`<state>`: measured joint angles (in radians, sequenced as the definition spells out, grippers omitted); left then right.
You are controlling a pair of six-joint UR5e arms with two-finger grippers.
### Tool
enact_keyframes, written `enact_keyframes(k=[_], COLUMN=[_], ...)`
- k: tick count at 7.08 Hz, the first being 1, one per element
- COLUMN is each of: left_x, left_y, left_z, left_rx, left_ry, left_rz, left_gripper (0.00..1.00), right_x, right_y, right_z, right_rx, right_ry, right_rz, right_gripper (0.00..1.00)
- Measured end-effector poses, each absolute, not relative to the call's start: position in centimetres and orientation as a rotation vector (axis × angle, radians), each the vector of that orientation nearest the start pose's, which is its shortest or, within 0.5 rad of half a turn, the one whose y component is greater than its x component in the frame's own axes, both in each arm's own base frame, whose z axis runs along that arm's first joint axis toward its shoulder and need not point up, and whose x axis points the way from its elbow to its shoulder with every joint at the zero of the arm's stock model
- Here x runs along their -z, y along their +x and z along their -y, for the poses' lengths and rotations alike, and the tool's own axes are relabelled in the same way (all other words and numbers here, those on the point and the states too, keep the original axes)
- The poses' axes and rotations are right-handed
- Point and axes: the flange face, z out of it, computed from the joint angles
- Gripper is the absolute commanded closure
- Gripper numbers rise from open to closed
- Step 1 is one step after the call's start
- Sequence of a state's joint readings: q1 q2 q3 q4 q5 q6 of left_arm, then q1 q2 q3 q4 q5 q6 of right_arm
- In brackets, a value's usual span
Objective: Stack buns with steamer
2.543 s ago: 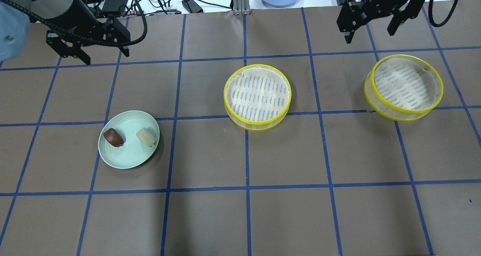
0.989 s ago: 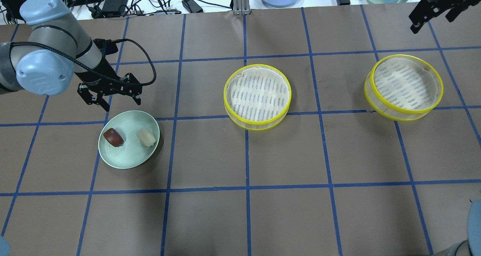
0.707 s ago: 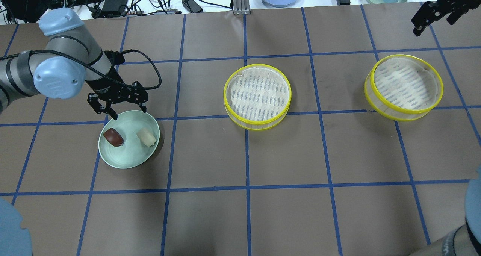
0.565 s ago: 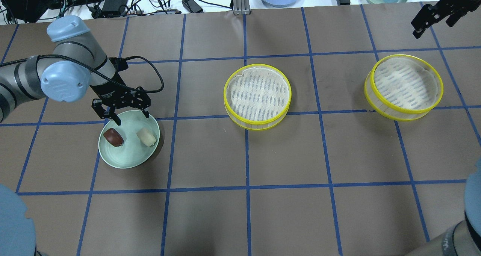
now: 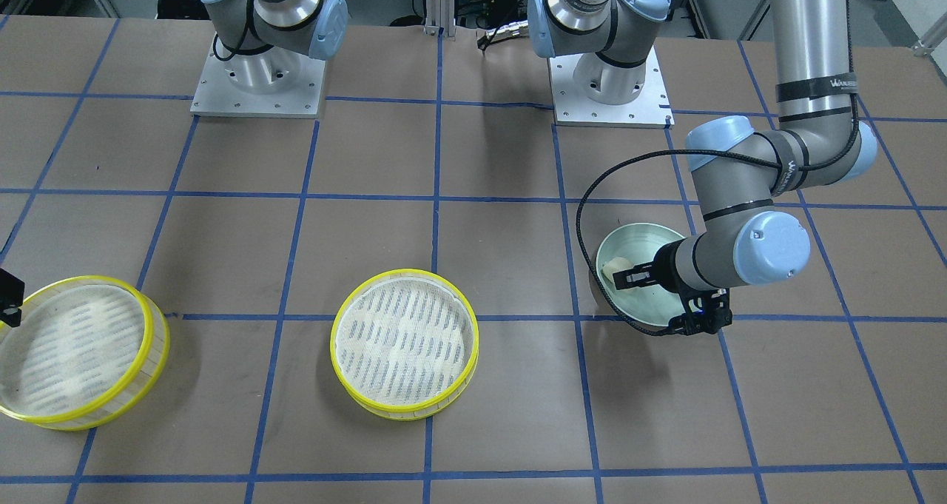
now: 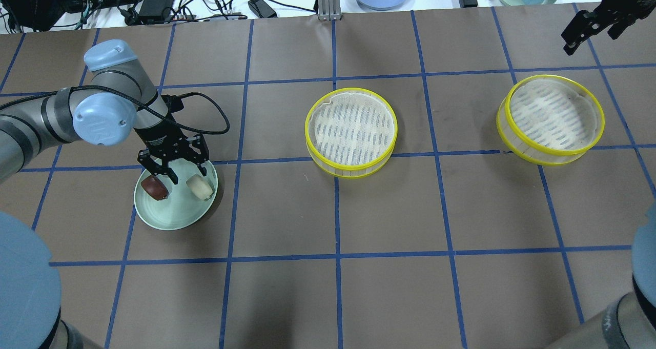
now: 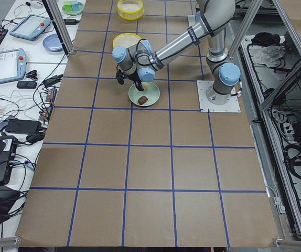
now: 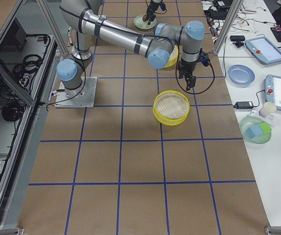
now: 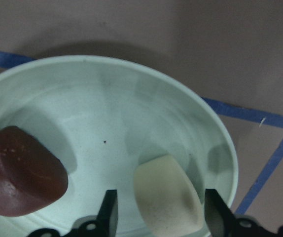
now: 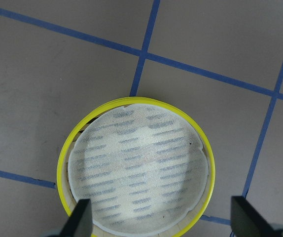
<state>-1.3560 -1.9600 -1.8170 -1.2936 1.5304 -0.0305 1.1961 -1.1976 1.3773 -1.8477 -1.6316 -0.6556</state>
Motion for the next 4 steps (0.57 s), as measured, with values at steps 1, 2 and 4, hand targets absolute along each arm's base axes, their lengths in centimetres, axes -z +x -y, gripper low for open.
enact_keyframes(k=[1,2,4], left_x=[-19.3,-19.4,-21.8], left_y=[-2.0,-1.9,-1.8], left_z=[55.2,55.3,56.1], left_rx=[-0.572,-0.57,-0.482], left_ry=[-0.399,-0.398,-0.427], left_rz=[-3.136,-3.132,-3.127], left_gripper=[1.0,1.0,1.0], right_x=[-38.7,-37.1,-33.7], right_y=[-12.3,-13.4,-15.5], right_z=[65.7,66.4,67.5], right_rx=[0.083,0.087,0.098], right_ry=[-0.448,-0.437,-0.41], right_rz=[-3.208,-3.207,-3.198], right_gripper=[0.0,0.0,0.0])
